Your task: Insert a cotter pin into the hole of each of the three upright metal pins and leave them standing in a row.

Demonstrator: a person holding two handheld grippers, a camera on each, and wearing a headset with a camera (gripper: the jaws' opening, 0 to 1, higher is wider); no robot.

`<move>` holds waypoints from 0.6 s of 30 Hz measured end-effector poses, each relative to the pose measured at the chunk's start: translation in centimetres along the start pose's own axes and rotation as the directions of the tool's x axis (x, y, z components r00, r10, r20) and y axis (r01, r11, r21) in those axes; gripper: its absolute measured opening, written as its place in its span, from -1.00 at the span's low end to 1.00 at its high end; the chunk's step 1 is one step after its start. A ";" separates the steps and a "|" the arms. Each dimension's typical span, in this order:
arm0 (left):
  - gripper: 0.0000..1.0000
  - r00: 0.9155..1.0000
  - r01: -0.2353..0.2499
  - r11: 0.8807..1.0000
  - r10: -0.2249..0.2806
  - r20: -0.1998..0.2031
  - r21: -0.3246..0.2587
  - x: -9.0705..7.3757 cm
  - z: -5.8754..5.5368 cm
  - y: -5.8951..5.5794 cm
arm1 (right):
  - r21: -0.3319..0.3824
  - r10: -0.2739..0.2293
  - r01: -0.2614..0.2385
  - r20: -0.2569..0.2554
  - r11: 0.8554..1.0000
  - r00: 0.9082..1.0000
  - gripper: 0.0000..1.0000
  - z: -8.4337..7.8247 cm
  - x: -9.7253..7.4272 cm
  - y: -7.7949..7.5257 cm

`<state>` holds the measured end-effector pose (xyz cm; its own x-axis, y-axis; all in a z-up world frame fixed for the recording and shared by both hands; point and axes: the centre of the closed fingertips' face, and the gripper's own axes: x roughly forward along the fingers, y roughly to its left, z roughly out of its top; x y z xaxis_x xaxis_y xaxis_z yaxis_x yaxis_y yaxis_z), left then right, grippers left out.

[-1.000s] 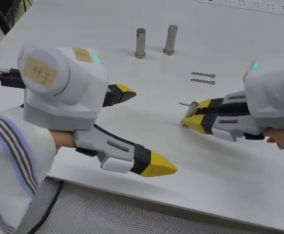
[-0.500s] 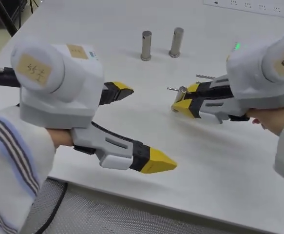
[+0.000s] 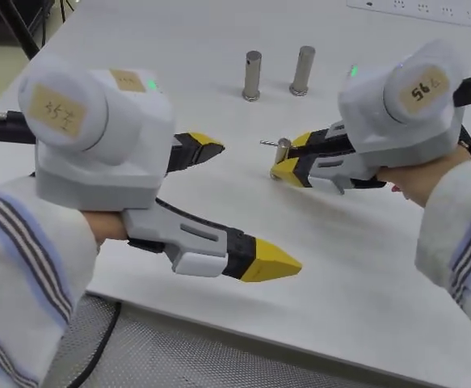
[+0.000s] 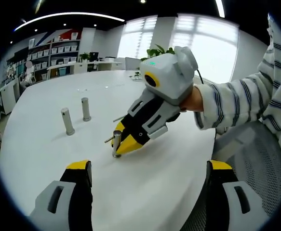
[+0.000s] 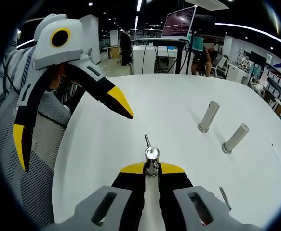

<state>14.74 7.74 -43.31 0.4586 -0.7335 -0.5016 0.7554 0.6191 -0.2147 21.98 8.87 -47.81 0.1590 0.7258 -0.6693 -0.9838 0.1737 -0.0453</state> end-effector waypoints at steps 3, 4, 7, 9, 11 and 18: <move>0.96 1.000 0.004 1.000 -0.004 -0.009 0.006 0.1 -0.2 0.0 | 0.007 -0.004 0.004 -0.004 1.000 1.000 -0.92 0.1 0.1 0.0; 0.96 1.000 0.006 1.000 -0.006 -0.011 0.006 0.1 -0.2 0.0 | 0.009 -0.006 0.006 -0.003 1.000 1.000 -0.92 0.2 0.1 0.0; 0.95 1.000 0.005 1.000 -0.005 -0.014 0.004 0.1 -0.3 0.0 | 0.020 -0.007 0.007 0.002 1.000 1.000 -0.92 0.4 0.1 0.0; 0.95 1.000 0.006 1.000 -0.006 -0.013 0.003 0.1 -0.3 0.1 | 0.025 -0.008 0.008 0.004 1.000 1.000 -0.92 0.4 0.2 0.0; 0.95 1.000 0.006 1.000 -0.006 -0.014 0.003 0.1 -0.3 0.1 | 0.035 -0.012 0.012 0.005 0.999 1.000 -0.92 0.4 0.2 0.0; 0.95 1.000 0.006 1.000 -0.006 -0.014 -0.001 0.1 -0.3 0.2 | 0.056 -0.028 0.027 0.004 0.998 1.000 -0.91 0.4 0.0 0.1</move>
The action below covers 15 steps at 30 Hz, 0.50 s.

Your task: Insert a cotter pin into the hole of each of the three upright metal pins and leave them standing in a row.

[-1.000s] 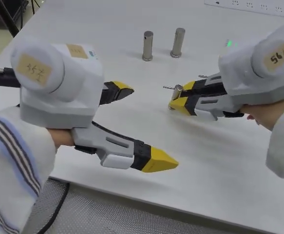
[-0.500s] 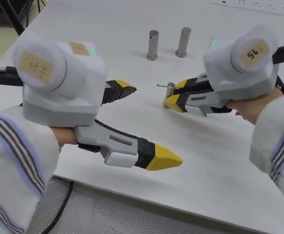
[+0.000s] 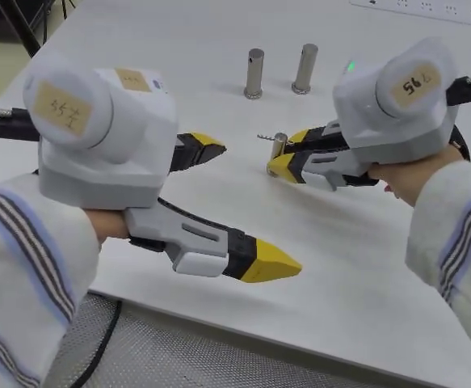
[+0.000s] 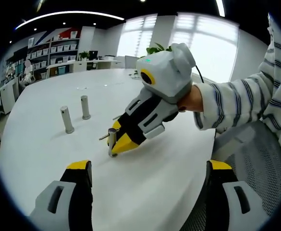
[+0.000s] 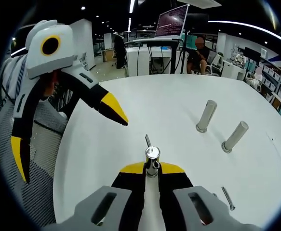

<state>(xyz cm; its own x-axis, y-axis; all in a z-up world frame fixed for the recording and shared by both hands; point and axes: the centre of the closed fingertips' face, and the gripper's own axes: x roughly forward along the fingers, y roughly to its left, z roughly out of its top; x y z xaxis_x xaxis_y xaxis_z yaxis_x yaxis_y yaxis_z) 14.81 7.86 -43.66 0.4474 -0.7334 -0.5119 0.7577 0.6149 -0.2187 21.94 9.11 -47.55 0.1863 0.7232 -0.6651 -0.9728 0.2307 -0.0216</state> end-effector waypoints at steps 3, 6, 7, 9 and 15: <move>0.95 1.000 0.002 1.000 -0.002 0.006 -0.004 0.0 0.1 0.0 | -0.012 -0.004 0.004 0.001 1.000 1.000 -0.91 0.0 0.0 -0.1; 0.95 1.000 0.000 1.000 0.000 0.015 -0.009 0.0 0.3 0.1 | -0.026 -0.007 0.007 -0.002 1.000 1.000 -0.91 0.0 0.0 -0.1; 0.95 1.000 -0.001 1.000 0.001 0.017 -0.010 0.0 0.4 0.1 | -0.034 -0.009 0.008 -0.003 0.999 1.000 -0.91 0.0 0.0 -0.1; 0.94 1.000 -0.003 1.000 0.003 0.022 -0.012 -0.1 0.5 0.2 | -0.041 -0.011 0.012 0.002 0.999 1.000 -0.90 0.1 0.0 -0.1; 0.94 1.000 -0.006 1.000 0.006 0.026 -0.014 -0.3 0.6 0.3 | -0.035 -0.030 0.031 0.038 0.999 0.999 -0.68 1.0 -0.4 -0.3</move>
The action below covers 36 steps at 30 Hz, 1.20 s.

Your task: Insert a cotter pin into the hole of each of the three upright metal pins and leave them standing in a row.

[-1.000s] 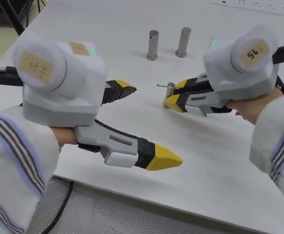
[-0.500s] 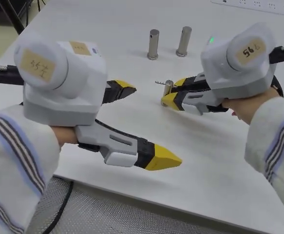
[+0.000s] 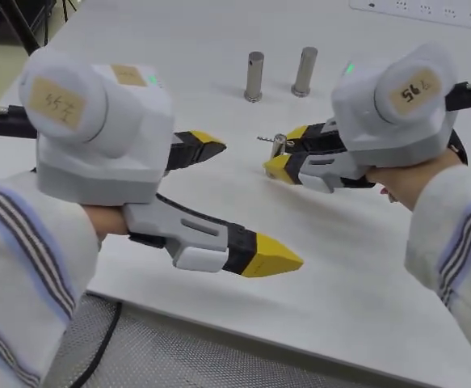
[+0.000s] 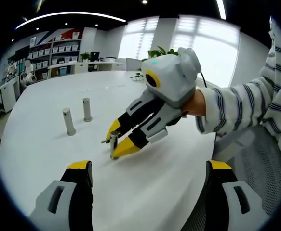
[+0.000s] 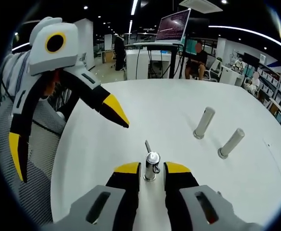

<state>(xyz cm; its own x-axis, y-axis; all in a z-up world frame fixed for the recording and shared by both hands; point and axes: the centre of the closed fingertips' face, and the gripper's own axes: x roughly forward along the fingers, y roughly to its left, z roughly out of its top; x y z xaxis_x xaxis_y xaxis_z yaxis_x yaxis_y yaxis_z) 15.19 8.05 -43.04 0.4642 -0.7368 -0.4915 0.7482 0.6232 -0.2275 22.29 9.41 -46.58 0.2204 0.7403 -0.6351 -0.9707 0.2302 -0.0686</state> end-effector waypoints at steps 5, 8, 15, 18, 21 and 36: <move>0.94 1.000 -0.005 1.000 0.005 0.020 -0.004 -0.4 0.6 0.1 | 0.012 -0.008 0.007 0.039 1.000 0.999 -0.58 0.9 -1.4 0.1; 0.94 0.999 -0.010 1.000 0.010 0.034 -0.007 -0.6 1.0 0.3 | 0.055 0.005 -0.012 0.118 0.998 0.993 -0.40 2.1 -2.7 0.6; 0.94 0.998 -0.021 1.000 0.022 0.052 -0.005 -0.9 1.6 0.5 | 0.121 -0.046 0.029 0.135 0.992 0.990 -0.12 1.8 -5.7 0.4; 0.94 0.998 -0.027 1.000 0.028 0.062 -0.005 -1.1 2.1 0.5 | 0.160 -0.070 0.047 0.142 0.986 0.987 0.03 1.3 -6.8 0.3; 0.94 0.997 -0.029 1.000 0.029 0.078 -0.008 -1.2 2.6 0.4 | 0.223 -0.093 0.057 0.158 0.973 0.983 0.14 1.1 -8.0 0.5; 0.93 0.996 -0.027 0.999 0.029 0.090 -0.030 -0.8 3.0 0.1 | 0.383 -0.189 0.120 0.149 0.916 0.971 0.63 -1.3 -11.9 0.5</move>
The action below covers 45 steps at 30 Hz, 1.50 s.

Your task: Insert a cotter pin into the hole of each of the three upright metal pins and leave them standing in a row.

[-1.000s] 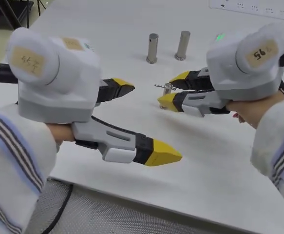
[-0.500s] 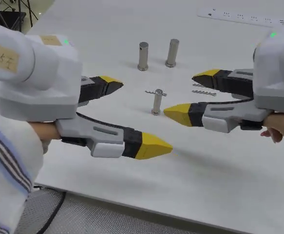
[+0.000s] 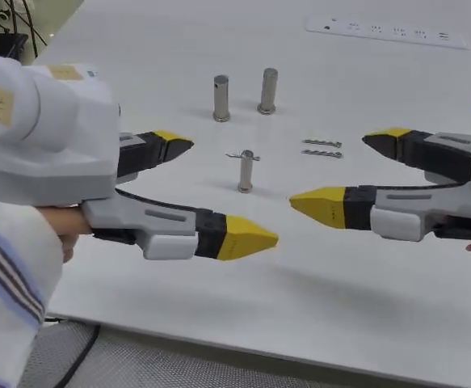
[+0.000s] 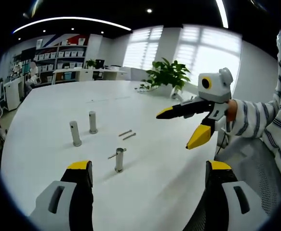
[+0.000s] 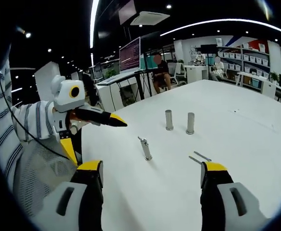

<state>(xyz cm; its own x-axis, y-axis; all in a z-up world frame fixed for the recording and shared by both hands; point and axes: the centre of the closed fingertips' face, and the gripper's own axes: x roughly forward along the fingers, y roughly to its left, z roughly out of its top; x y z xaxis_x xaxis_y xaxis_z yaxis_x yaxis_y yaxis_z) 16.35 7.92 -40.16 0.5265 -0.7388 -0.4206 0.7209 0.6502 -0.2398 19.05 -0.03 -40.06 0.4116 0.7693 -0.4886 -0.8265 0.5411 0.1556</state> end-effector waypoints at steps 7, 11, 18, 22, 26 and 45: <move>0.92 1.000 -0.002 1.000 0.002 0.009 -0.011 0.1 0.3 0.3 | 0.091 -0.041 0.039 0.016 0.995 0.999 0.79 -0.9 -1.7 -0.9; 0.91 1.000 -0.003 1.000 0.003 0.006 -0.013 0.1 0.2 0.4 | 0.135 -0.082 0.078 0.023 0.988 0.996 0.87 -1.3 -2.6 -1.7; 0.89 1.000 -0.003 1.000 0.003 0.006 -0.026 0.2 0.3 0.6 | 0.206 -0.117 0.115 0.000 0.972 0.993 0.91 -2.5 -3.6 -2.7; 0.89 1.000 -0.009 0.999 0.009 0.022 -0.032 0.2 0.8 1.0 | 0.229 -0.124 0.123 -0.008 0.966 0.992 0.97 -3.2 -3.8 -2.9; 0.89 1.000 -0.022 0.999 0.023 0.021 -0.027 0.2 1.1 1.8 | 0.224 -0.120 0.126 -0.042 0.966 0.992 0.97 -4.0 -3.8 -2.7; 0.62 0.980 -0.189 0.982 0.187 0.065 0.013 0.2 5.2 7.8 | 0.278 -0.146 0.150 -0.035 0.949 0.989 0.95 -4.6 -4.4 -3.0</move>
<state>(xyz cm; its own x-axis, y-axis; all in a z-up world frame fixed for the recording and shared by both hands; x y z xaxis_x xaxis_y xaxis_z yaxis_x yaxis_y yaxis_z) 24.43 11.96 -37.61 0.6805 -0.6139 -0.4001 0.6144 0.7756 -0.1450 17.96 -6.59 -42.31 0.5139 0.6697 -0.5362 -0.6155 0.7232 0.3133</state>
